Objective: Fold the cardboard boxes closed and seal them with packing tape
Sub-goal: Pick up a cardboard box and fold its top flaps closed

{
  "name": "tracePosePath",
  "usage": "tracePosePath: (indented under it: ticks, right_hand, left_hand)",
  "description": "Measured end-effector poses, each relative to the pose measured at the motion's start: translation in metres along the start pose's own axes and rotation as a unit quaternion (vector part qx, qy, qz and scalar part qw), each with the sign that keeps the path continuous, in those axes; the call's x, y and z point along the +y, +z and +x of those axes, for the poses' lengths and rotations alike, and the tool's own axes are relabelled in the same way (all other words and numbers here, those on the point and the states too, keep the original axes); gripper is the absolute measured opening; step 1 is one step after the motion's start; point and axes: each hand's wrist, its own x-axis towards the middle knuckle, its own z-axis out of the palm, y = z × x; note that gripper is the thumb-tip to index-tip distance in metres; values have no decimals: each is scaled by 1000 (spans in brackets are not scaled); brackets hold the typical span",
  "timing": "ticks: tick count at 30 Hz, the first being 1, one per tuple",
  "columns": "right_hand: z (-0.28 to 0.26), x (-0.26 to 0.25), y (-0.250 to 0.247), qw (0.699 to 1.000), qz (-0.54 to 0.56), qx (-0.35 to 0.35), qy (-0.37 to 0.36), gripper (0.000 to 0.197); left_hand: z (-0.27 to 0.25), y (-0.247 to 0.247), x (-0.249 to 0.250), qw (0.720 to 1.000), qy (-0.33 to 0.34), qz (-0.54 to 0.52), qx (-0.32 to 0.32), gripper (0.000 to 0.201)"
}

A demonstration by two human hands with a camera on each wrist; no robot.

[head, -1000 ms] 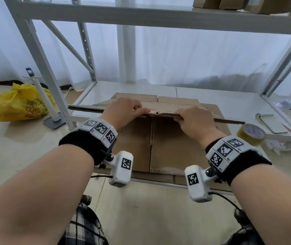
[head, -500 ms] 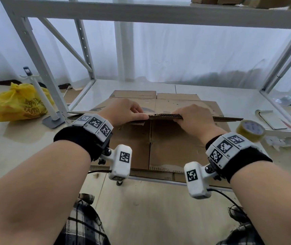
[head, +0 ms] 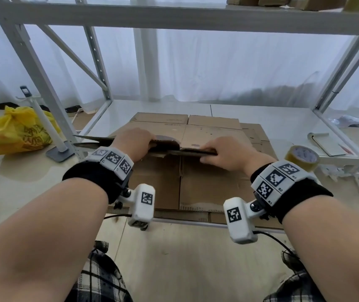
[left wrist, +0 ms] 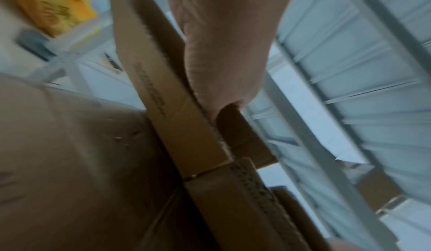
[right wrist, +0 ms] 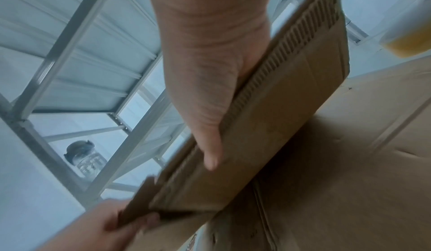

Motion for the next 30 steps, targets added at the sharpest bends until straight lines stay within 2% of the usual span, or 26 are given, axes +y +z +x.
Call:
tracePosePath:
  ticks: [2, 5, 7, 11, 15, 20, 22, 26, 28, 30]
  right_hand:
    - [-3, 4, 5, 997, 56, -61, -6, 56]
    - [-7, 14, 15, 998, -12, -64, 17, 70]
    - [-10, 17, 22, 997, -60, -19, 38, 75]
    - [-14, 12, 10, 993, -29, 94, 58, 82]
    - [-20, -7, -40, 981, 4, 182, 64, 88]
    - [-28, -49, -114, 968, 60, 244, -29, 99]
    - [-37, -62, -142, 953, 98, 285, -28, 91]
    - [-55, -66, -176, 933, 108, 342, -6, 52]
    - [-60, -60, -185, 934, 100, 342, 15, 47]
    - [-64, -56, -192, 940, 74, 329, 45, 46]
  left_hand:
    - [-8, 7, -2, 999, 6, 22, 37, 27]
    - [-16, 11, 4, 996, 34, 14, 79, 27]
    - [-17, 6, 14, 992, 34, -36, 113, 27]
    - [-17, -32, 29, 970, 18, -153, 191, 33]
    - [-10, -96, 23, 942, 20, -142, 304, 33]
    - [-3, -174, 23, 938, 62, -49, 338, 39]
    - [-4, -195, 25, 940, 82, -39, 330, 39]
    - [-13, -210, 29, 940, 92, -25, 327, 40]
    - [-14, -212, 27, 941, 66, -4, 333, 34]
    - [-13, -213, 26, 943, 44, -28, 329, 33]
